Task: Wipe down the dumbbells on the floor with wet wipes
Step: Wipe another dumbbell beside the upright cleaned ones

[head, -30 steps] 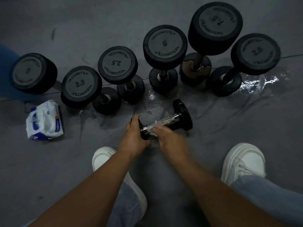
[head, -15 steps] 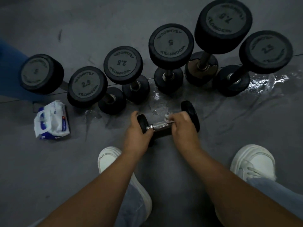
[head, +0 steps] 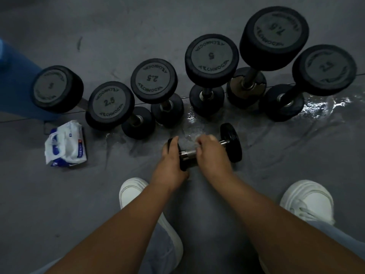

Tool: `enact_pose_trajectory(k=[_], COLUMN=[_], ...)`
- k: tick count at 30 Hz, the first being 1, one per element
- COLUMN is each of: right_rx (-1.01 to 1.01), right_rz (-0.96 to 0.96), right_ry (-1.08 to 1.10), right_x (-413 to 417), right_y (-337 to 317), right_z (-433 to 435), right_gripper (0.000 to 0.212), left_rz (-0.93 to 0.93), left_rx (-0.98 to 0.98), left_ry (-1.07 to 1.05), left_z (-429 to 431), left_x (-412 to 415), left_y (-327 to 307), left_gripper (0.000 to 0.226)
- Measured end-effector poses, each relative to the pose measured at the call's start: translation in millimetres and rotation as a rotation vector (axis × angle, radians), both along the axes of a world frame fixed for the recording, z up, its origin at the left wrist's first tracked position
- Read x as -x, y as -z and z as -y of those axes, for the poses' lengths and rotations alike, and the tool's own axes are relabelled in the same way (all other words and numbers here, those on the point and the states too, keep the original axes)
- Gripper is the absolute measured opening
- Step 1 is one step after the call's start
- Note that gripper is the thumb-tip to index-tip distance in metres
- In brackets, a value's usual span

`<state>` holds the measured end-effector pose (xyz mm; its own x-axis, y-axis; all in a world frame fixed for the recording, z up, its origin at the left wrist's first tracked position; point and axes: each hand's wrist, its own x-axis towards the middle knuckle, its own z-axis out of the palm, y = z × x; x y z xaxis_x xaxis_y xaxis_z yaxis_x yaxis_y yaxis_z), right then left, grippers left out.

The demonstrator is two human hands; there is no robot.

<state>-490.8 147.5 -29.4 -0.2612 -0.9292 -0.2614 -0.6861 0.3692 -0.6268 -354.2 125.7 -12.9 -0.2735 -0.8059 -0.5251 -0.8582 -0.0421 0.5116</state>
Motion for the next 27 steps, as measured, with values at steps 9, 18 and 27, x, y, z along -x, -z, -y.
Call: enact_pose_trajectory(k=[9, 18, 27], right_rx=[-0.156, -0.193, -0.136], right_rz=[-0.051, -0.126, 0.021], right_ry=[-0.205, -0.221, -0.027], right_x=[-20, -8, 7], right_y=[-10, -15, 1], right_z=[-7, -21, -27], right_gripper=[0.018, 0.022, 0.011], left_rz=[-0.045, -0.022, -0.001], left_rx=[0.035, 0.026, 0.015], left_ry=[-0.024, -0.037, -0.047], left_z=[2, 8, 18], left_x=[3, 3, 6], left_y=[2, 3, -1], left_gripper=[0.104, 0.106, 0.105])
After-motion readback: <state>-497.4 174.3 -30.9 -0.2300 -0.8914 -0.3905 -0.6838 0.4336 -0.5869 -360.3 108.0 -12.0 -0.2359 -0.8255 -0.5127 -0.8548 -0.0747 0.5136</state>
